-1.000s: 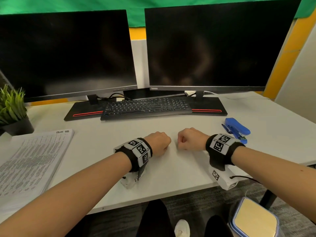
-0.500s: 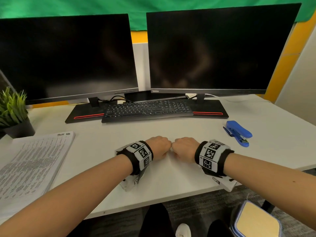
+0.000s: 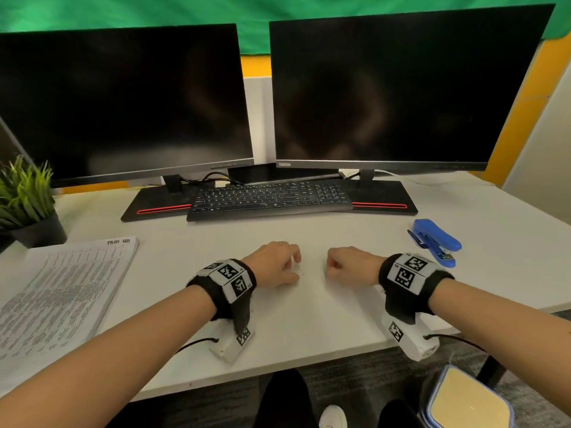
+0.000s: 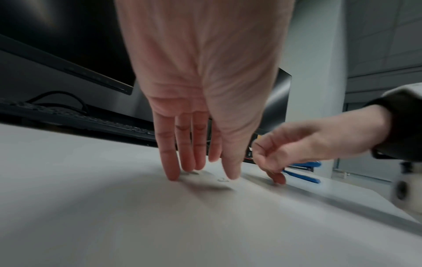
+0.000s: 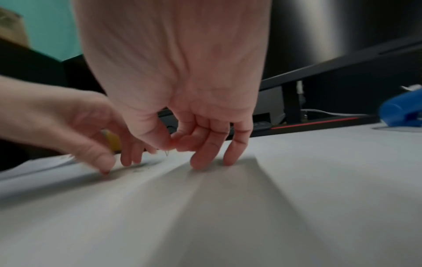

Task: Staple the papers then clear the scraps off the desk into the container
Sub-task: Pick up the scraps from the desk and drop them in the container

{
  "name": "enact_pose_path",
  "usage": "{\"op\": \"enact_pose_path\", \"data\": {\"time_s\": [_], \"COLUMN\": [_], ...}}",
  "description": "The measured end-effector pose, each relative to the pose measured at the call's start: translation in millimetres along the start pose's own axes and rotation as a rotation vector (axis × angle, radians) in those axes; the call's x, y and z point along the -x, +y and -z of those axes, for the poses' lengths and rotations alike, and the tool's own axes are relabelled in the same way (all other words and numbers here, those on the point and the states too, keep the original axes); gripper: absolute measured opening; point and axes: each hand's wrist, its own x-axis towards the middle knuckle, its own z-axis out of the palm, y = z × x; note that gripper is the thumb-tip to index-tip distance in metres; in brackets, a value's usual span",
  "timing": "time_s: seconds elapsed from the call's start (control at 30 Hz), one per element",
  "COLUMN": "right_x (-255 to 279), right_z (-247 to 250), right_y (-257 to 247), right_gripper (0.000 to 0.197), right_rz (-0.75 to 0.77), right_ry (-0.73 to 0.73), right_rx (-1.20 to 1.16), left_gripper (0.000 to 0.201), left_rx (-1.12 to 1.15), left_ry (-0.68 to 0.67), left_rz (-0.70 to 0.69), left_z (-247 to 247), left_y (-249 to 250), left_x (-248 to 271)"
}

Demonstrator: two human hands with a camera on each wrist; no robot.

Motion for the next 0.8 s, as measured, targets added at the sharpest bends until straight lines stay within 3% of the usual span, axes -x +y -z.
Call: {"op": "enact_pose_path", "data": {"time_s": [0.27, 0.47, 0.73, 0.8], "right_x": [2, 4, 16, 21], "right_z": [1, 0, -3, -6], "right_y": [9, 10, 13, 14], "right_gripper": [0.007, 0.011, 0.011, 0.011], "right_rz": [-0.027, -0.031, -0.062, -0.061], "right_ry": [0.074, 0.108, 0.155, 0.164], "right_rx": [-0.179, -0.231, -0.291, -0.3], "left_gripper": [0.028, 0.051, 0.067, 0.063], "left_rx": [-0.282, -0.277, -0.306, -0.339], "left_ry": [-0.125, -0.175, -0.097, -0.084], "left_rz": [-0.027, -0.081, -0.213, -0.208], "left_z": [-17, -17, -34, -40], "left_y": [25, 39, 63, 70], "left_x": [9, 28, 55, 63]}}
